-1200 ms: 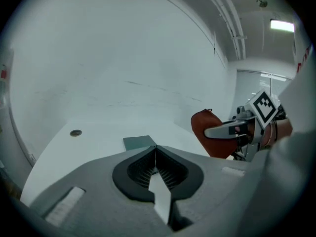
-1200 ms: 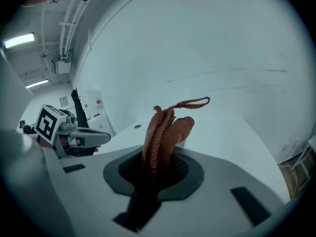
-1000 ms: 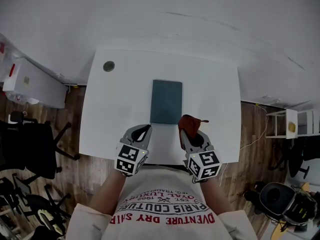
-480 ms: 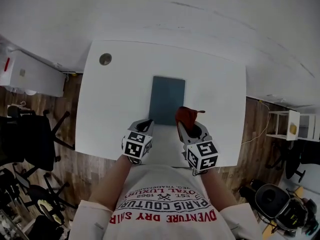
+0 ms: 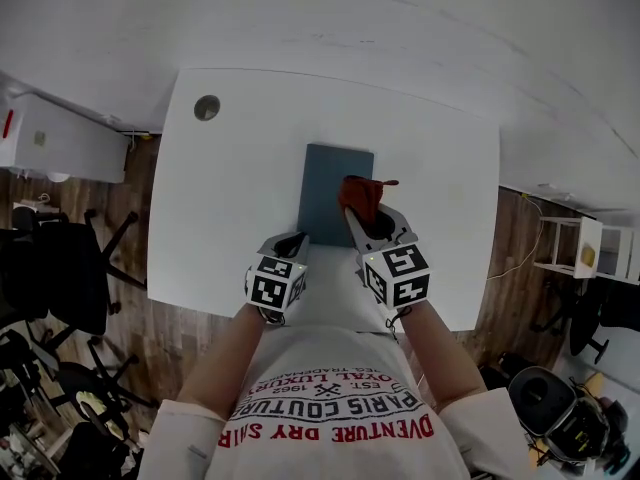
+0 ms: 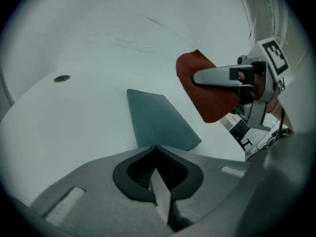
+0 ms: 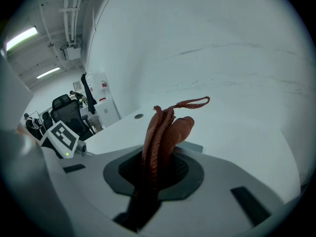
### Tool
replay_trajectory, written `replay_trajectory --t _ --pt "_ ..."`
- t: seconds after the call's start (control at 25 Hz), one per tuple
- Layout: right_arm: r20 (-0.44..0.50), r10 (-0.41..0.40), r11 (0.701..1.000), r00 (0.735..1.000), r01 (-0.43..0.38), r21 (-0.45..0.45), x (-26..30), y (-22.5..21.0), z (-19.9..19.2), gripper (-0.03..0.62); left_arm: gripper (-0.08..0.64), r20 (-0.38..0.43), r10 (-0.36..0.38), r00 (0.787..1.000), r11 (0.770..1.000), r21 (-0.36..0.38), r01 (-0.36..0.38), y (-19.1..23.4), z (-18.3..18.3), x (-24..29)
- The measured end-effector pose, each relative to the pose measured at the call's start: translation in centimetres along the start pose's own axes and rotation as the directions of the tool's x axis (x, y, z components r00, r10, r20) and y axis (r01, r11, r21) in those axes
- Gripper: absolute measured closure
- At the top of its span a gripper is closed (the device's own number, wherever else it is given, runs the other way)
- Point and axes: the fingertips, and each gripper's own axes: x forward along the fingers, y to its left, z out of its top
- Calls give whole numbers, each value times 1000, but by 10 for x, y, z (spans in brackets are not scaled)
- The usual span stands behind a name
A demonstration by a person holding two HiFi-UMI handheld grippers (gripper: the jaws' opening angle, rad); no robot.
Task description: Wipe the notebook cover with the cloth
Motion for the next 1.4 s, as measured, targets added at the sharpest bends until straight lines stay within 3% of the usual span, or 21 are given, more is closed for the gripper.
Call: replay_trajectory --t 0.2,0.52,0.68,0.88,1.4 --pt "-44 1 998 999 -4 -60 48 -2 9 518 551 3 -38 999 999 -33 38 0 0 0" --pt "-128 27 1000 991 -26 11 114 4 13 518 551 29 -66 997 992 -106 68 2 0 -1" --pt "-155 35 996 987 -21 89 138 3 16 518 551 37 -83 996 988 -131 87 3 1 -1" --pt "-194 4 984 981 31 176 155 -4 11 518 551 42 -82 996 988 -124 87 5 1 -1" --pt "-233 -81 973 969 128 191 143 -39 -10 512 551 29 -54 998 997 -50 56 4 0 -1"
